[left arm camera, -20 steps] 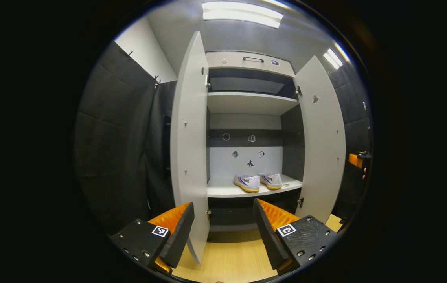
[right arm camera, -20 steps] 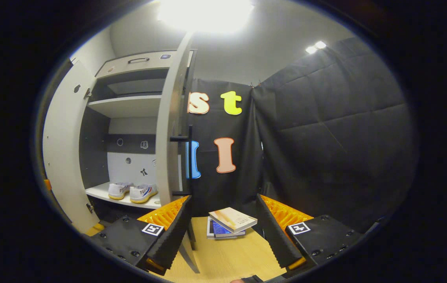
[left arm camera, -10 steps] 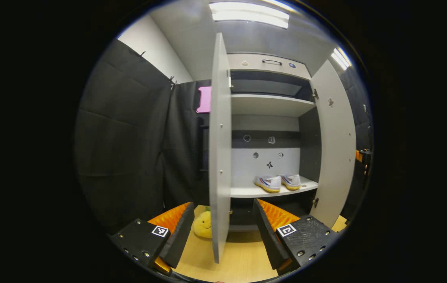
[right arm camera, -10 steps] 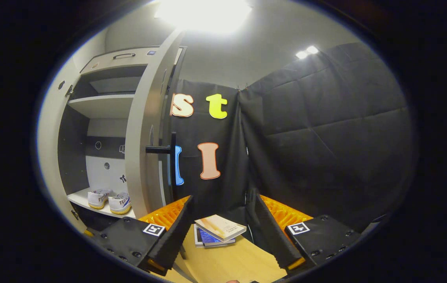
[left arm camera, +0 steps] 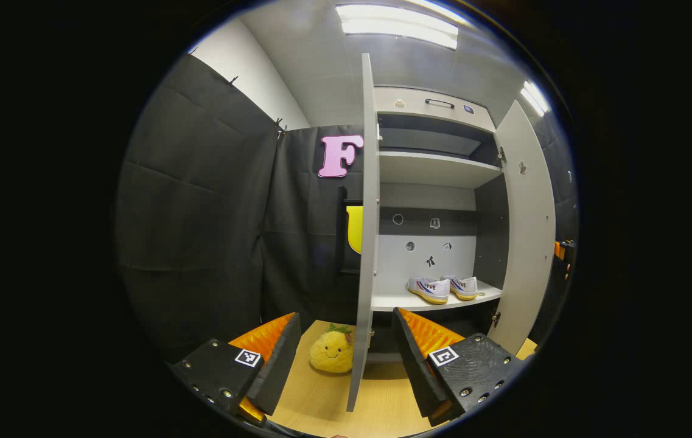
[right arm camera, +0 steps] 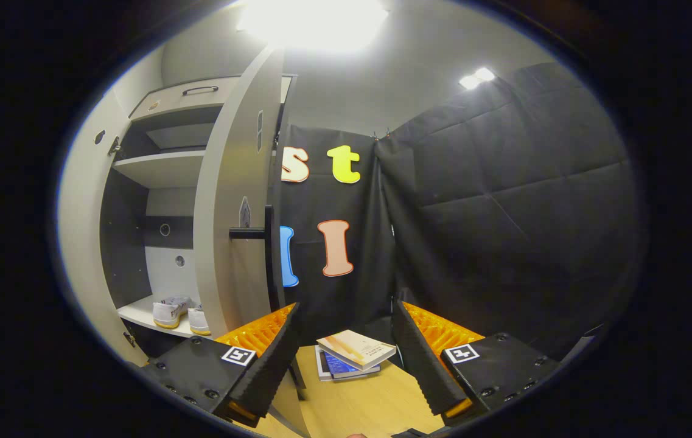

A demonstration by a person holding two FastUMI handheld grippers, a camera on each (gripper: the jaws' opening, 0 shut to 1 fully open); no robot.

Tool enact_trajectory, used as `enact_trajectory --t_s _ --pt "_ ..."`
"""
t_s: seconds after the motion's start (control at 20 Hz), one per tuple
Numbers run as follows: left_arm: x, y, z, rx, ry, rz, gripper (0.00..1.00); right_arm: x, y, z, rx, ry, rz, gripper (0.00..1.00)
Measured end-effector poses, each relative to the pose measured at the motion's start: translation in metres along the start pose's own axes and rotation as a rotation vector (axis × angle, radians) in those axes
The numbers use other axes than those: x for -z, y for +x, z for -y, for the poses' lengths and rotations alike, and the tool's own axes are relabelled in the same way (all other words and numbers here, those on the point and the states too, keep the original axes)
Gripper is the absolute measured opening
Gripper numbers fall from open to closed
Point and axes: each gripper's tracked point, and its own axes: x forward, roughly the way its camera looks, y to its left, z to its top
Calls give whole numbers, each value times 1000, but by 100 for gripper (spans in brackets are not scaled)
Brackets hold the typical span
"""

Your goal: Grab one shoe with the right hand and put it into the shoe cabinet, grab the other shoe with the left hand and put it into the shoe cabinet; then close the right door with the right hand and the left door with the left hand.

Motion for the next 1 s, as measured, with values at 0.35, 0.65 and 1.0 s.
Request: enact_trajectory --t_s 0.35,0.65,1.0 --pt "6 -1 -13 -5 -13 -11 80 2 -9 -46 -90 16 1 97" --pt "10 -1 -33 -32 -13 -25 80 6 -9 -98 -210 35 -5 97" --pt "13 1 -56 -84 -10 -32 80 18 5 -145 -320 2 -27 97"
